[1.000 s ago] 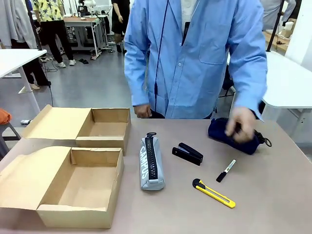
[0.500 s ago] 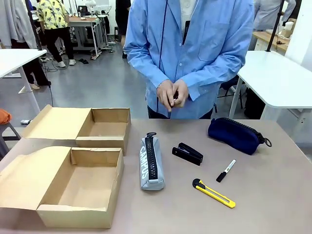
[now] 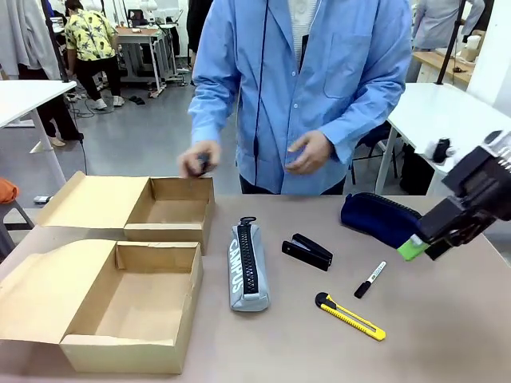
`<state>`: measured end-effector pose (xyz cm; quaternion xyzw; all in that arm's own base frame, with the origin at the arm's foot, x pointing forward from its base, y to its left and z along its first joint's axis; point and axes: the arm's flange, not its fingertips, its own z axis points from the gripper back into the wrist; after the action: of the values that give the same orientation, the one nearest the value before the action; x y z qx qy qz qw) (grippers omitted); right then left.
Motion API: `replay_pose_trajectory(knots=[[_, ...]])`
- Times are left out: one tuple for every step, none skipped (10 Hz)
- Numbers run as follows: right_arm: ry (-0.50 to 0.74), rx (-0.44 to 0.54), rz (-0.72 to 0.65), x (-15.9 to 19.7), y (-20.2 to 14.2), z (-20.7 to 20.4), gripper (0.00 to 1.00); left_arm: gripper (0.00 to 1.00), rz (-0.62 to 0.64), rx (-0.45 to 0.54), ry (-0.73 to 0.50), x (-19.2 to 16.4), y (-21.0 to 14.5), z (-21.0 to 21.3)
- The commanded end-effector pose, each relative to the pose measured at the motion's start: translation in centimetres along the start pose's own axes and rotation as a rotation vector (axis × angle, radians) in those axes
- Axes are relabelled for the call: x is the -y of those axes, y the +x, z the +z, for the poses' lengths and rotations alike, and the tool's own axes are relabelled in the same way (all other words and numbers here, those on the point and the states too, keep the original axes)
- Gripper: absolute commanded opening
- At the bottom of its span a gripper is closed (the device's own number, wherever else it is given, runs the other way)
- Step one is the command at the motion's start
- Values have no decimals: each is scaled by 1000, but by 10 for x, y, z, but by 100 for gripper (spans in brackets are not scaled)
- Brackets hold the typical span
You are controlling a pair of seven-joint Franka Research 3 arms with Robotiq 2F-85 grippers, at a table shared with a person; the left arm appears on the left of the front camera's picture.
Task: Place items inside the box.
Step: Pick up a Pencil pouch or Stapler and place it inside the Mailer Box closest to the robot.
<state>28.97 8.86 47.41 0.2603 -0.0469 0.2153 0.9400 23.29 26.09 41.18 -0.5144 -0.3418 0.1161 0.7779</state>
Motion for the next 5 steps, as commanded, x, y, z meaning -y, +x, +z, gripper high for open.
replay_pose_trajectory(knots=[[26, 58, -65, 26, -11, 27, 100, 100, -20, 20, -21, 1, 1, 0], [26, 58, -65, 26, -11, 27, 100, 100, -20, 20, -21, 1, 1, 0], [8, 22, -21, 8, -3, 8, 100, 100, -20, 20, -21, 1, 1, 0], [-53, 12, -6, -16, 17, -6, 100, 100, -20, 20, -21, 1, 1, 0], [-103, 5, -39, -55, 56, -26, 100, 100, -20, 20, -21, 1, 1, 0]])
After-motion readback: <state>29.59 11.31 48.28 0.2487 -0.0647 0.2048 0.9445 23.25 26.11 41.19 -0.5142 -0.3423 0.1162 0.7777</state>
